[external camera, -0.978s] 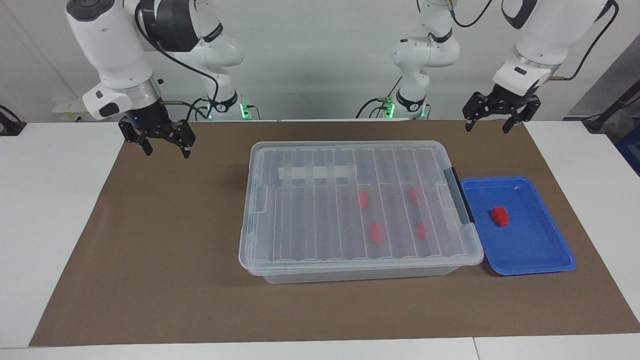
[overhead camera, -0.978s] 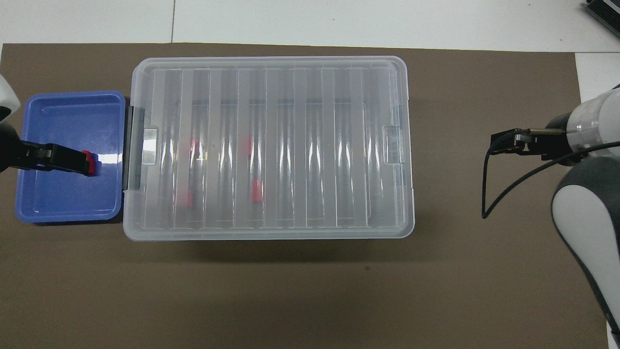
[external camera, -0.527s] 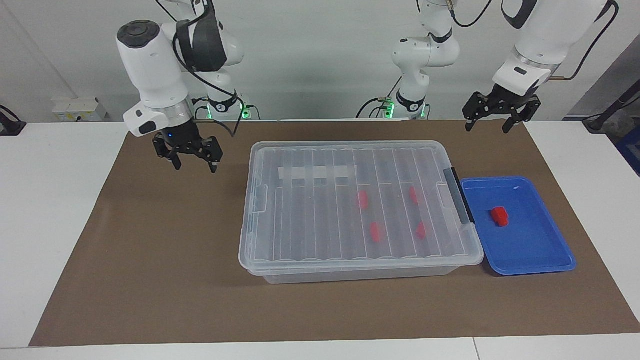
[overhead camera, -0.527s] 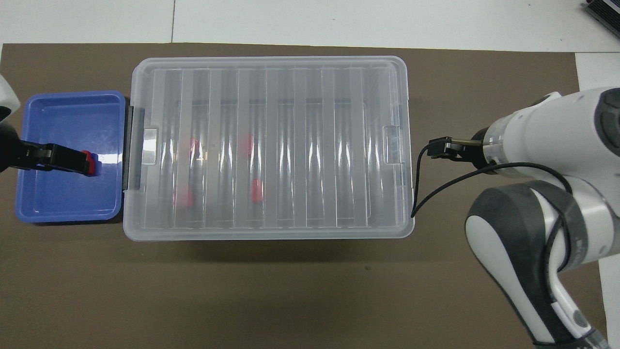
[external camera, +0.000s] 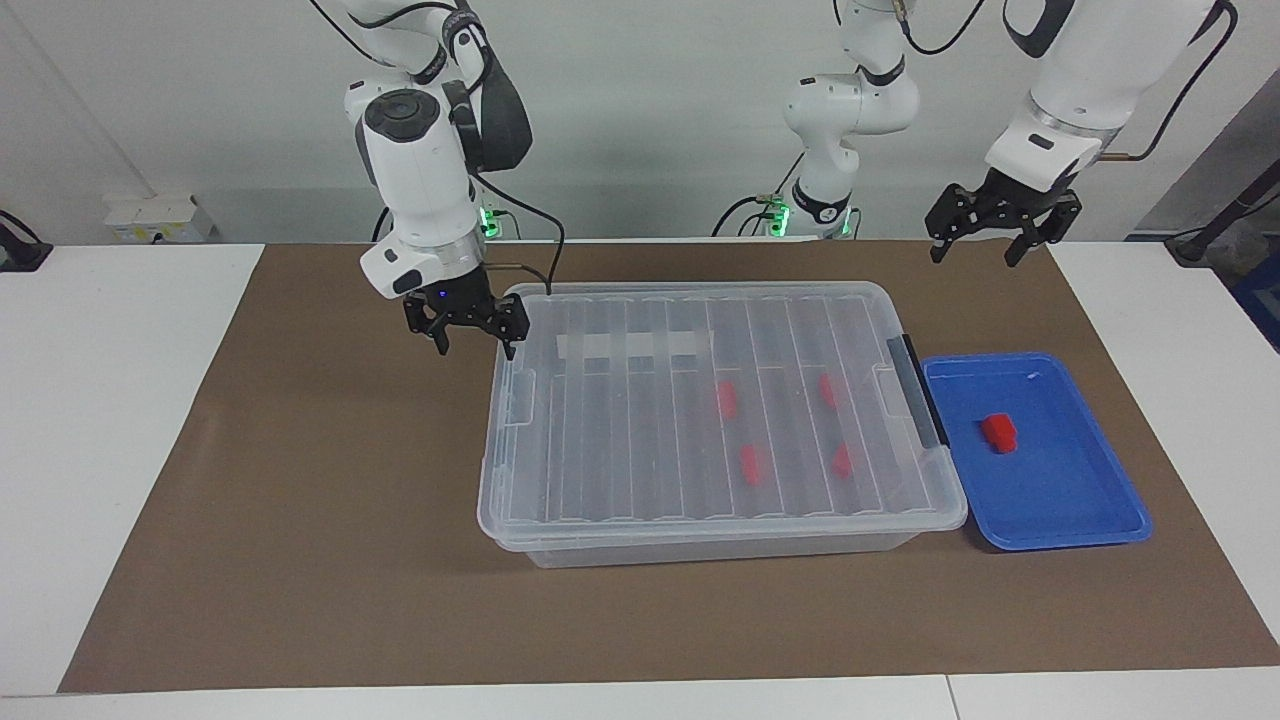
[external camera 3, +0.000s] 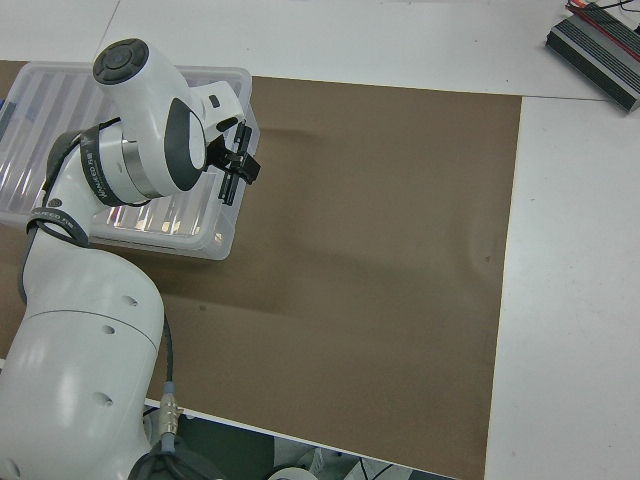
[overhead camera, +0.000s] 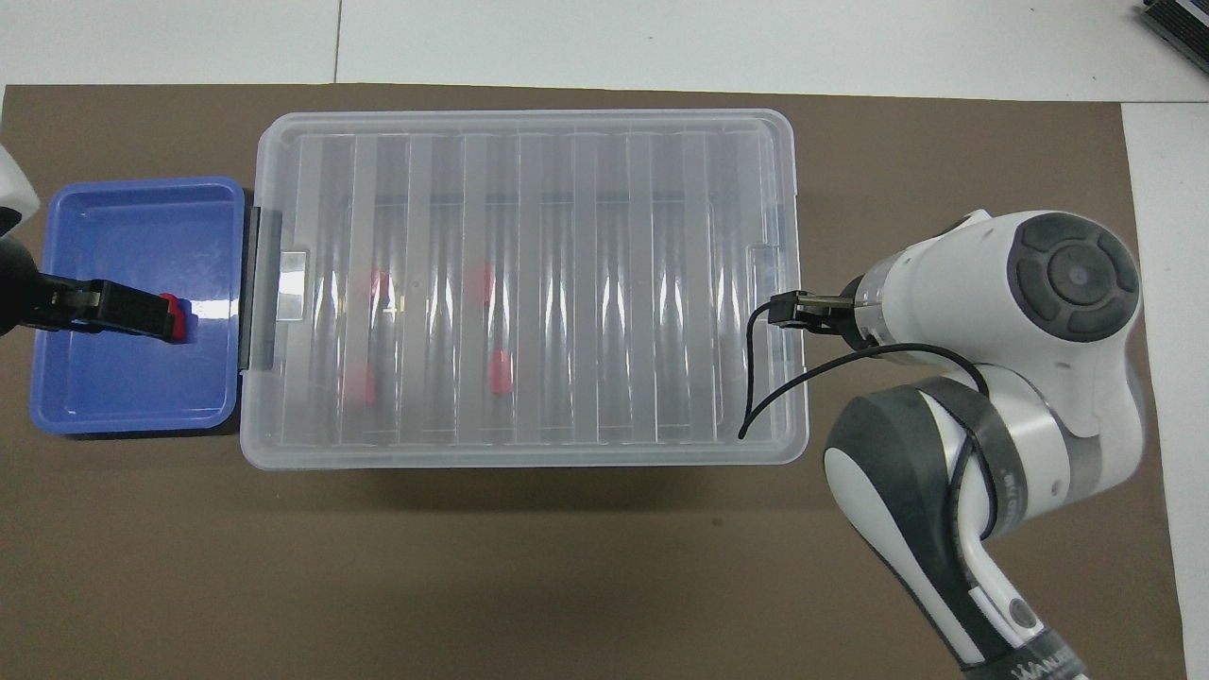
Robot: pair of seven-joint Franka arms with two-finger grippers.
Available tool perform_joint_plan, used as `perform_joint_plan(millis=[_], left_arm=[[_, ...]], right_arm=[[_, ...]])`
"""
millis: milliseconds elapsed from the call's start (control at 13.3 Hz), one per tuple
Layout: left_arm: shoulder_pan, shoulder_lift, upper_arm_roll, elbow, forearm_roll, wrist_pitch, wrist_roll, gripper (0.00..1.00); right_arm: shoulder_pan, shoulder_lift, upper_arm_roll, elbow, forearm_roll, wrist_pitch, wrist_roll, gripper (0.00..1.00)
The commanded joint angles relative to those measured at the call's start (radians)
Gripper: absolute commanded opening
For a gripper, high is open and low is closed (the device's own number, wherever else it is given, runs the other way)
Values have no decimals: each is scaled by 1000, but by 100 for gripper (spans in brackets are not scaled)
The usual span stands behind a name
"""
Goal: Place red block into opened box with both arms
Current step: 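Grasp the edge of the clear lid with the right gripper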
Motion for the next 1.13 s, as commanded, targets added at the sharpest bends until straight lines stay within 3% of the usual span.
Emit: perform_joint_plan(millis=[0,527,1054], left_arm=[[-1,-22,3,-25,-3,17,-8,100],[-1,-20,3,-25,-3,17,-8,100],[-1,-20,3,-25,-3,17,-8,100]], right_arm=[[-6,-21,1,-38,-6,25,13,99],[-1,-45,1,-82,-88,6,-5,100],[-15,-47,1,-78,-88,-7,-47,100]])
